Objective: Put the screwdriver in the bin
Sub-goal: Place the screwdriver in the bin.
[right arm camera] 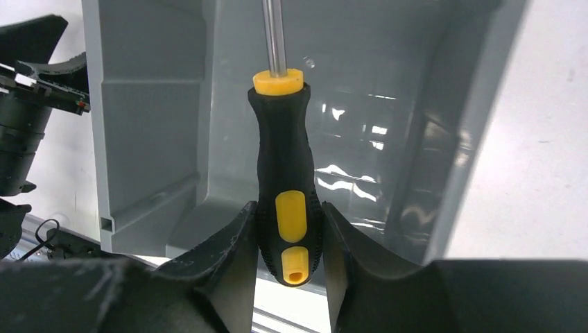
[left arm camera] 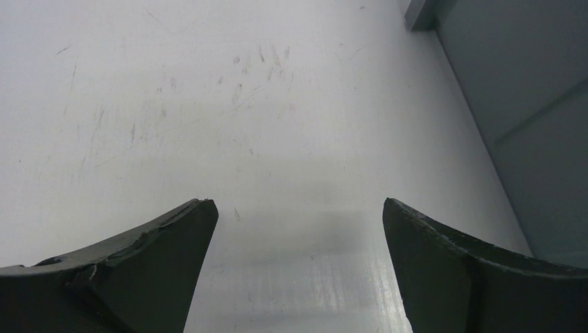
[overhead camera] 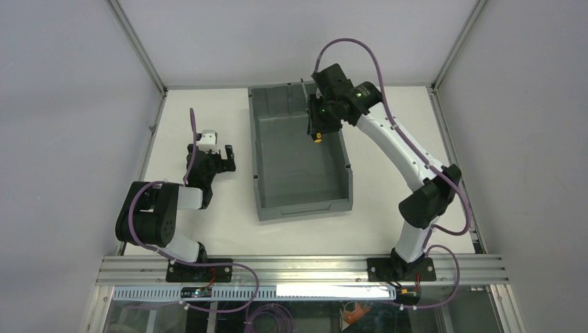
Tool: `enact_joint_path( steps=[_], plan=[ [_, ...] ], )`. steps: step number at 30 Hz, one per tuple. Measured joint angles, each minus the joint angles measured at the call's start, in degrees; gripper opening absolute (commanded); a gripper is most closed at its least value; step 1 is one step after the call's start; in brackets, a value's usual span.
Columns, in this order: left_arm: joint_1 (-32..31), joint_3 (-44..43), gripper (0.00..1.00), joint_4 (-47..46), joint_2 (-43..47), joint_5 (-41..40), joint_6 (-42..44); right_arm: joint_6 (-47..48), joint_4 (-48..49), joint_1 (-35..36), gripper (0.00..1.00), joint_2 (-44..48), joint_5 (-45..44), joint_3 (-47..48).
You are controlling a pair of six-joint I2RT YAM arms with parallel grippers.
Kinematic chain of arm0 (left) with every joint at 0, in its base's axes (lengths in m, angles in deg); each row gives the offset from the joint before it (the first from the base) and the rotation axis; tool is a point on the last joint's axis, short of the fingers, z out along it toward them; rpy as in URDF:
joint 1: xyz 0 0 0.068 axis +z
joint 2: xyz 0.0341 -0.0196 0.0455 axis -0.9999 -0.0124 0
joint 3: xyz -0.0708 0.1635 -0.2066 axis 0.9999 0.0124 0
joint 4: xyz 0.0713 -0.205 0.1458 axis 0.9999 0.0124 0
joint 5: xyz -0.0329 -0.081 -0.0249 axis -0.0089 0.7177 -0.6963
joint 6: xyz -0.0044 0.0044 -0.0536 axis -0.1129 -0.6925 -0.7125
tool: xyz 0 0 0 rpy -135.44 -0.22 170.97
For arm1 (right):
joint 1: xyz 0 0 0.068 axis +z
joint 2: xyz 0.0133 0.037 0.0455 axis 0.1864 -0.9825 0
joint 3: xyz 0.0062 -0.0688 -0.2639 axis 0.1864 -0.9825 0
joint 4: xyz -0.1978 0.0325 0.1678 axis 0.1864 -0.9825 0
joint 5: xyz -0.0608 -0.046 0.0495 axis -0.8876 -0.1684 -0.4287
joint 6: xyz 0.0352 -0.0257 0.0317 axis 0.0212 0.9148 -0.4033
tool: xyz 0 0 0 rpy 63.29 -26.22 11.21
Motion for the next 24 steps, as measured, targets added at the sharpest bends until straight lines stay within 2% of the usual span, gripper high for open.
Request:
enact_joint_path(
  steps=[9,24],
  plan=[
    [0.0,0.0,0.99,0.0,0.0,0.0,0.0,-4.1,2.4,6.1,0.19,-7.5,-0.8,0.0],
    [0.0,0.0,0.99,0.0,0.0,0.0,0.0,-11.5,6.0,7.3,0.2,-15.9,-5.0,-3.0]
  ],
)
